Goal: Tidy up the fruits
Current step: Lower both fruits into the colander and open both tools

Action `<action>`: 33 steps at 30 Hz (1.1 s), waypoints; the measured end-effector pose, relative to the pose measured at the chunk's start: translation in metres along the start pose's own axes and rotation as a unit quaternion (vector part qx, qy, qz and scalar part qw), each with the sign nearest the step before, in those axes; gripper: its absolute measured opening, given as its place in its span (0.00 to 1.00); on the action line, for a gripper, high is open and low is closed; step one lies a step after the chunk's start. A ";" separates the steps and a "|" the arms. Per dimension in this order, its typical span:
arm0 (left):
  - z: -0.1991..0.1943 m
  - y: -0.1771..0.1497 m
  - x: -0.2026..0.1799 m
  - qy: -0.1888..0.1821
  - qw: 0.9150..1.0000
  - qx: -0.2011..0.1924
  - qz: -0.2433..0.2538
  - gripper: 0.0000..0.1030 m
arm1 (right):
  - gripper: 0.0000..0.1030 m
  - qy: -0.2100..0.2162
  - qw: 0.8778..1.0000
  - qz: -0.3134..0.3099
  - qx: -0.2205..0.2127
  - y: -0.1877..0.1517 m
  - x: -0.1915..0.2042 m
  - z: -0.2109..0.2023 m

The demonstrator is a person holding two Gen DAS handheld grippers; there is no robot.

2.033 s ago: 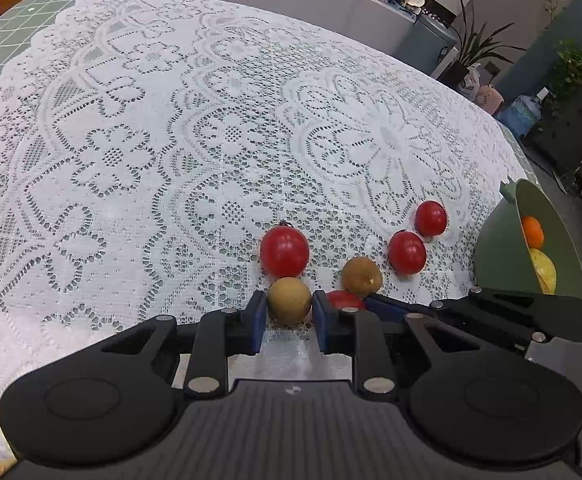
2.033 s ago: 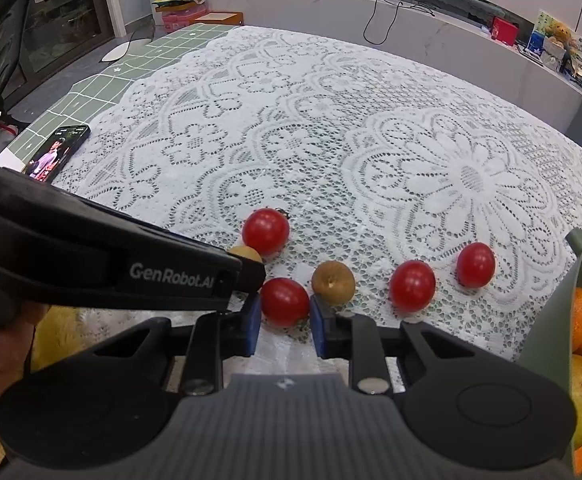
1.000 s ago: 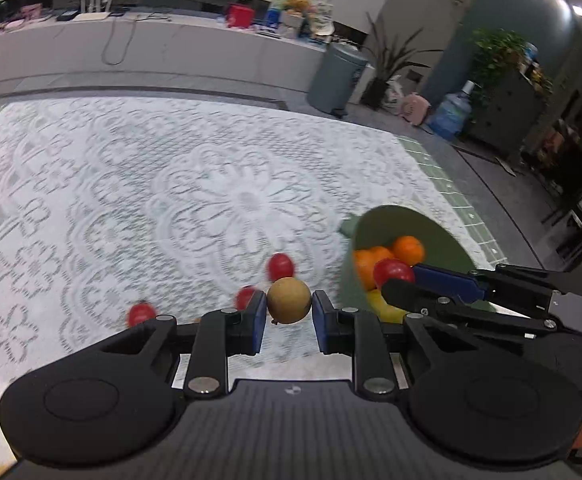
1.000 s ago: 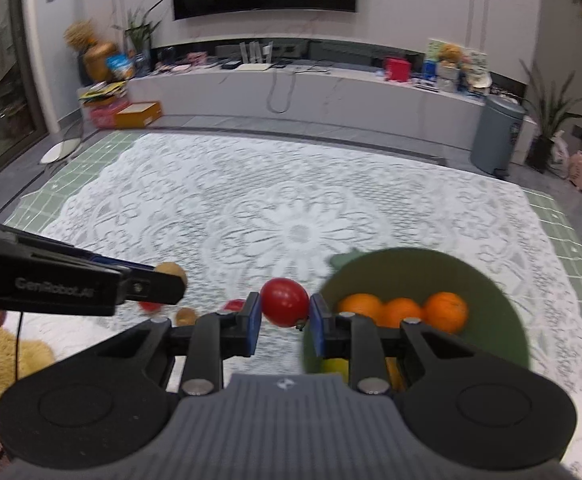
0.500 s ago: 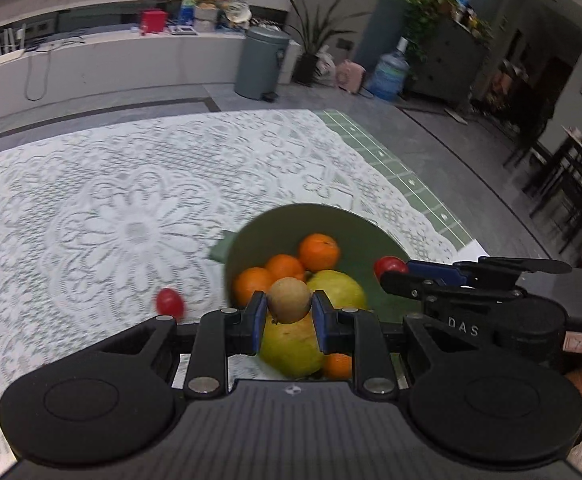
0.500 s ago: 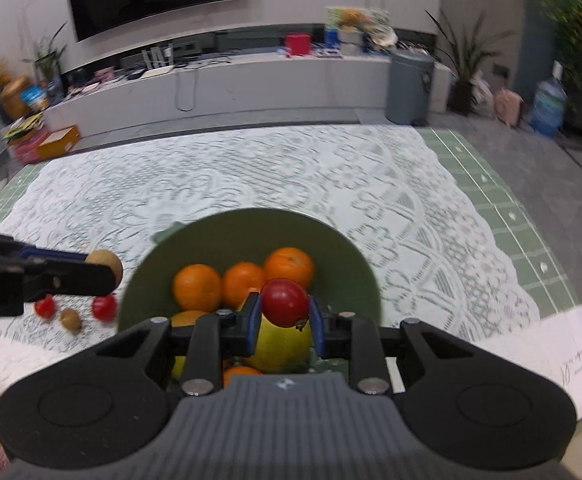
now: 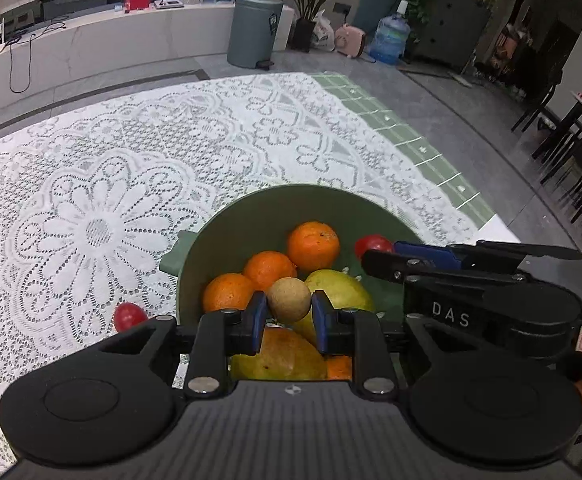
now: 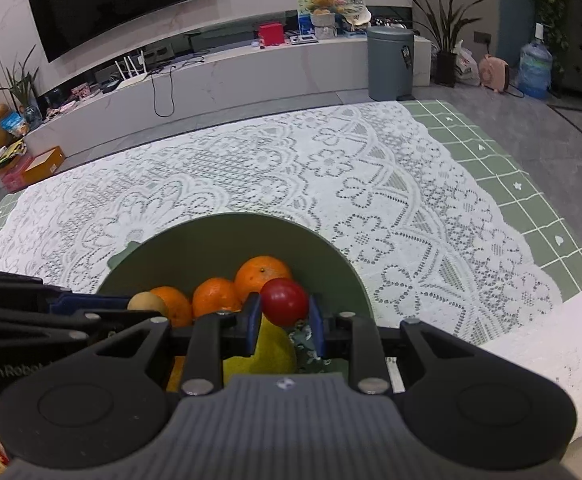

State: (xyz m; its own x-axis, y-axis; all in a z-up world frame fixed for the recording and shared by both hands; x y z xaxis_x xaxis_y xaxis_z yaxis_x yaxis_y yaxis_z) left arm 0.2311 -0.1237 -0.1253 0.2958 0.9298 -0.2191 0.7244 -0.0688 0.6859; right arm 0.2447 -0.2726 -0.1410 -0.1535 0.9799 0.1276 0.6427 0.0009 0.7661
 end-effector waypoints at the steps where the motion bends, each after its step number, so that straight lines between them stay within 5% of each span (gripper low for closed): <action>1: 0.002 -0.002 0.001 0.003 1.000 0.003 0.000 0.26 | 0.22 -0.002 1.000 -0.002 0.002 0.000 0.000 0.002; 25: 0.022 -0.012 0.005 0.008 1.000 0.028 0.002 0.27 | 0.23 -0.046 0.998 -0.032 0.026 -0.007 0.001 0.023; 33: 0.007 -0.007 0.004 0.002 1.000 0.013 -0.013 0.39 | 0.45 -0.047 0.998 -0.045 0.000 -0.002 0.007 0.010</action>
State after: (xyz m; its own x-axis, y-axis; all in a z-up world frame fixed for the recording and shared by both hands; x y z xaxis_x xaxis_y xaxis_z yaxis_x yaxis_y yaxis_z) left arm 0.2316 -0.1219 -0.1359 0.2743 0.9329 -0.2334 0.7477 -0.0542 0.6618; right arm 0.2502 -0.2638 -0.1480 -0.1393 0.9903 -0.0012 0.6295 0.0895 0.7719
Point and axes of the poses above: each gripper's, at about its wrist camera, not at the fingertips, and z roughly the way its jaws point, x to its left, y to its top, the point moved 9 cm from there along z, roughly the way its jaws point, and after that the axes turned 8 degrees about -x, right-handed, at the moved point
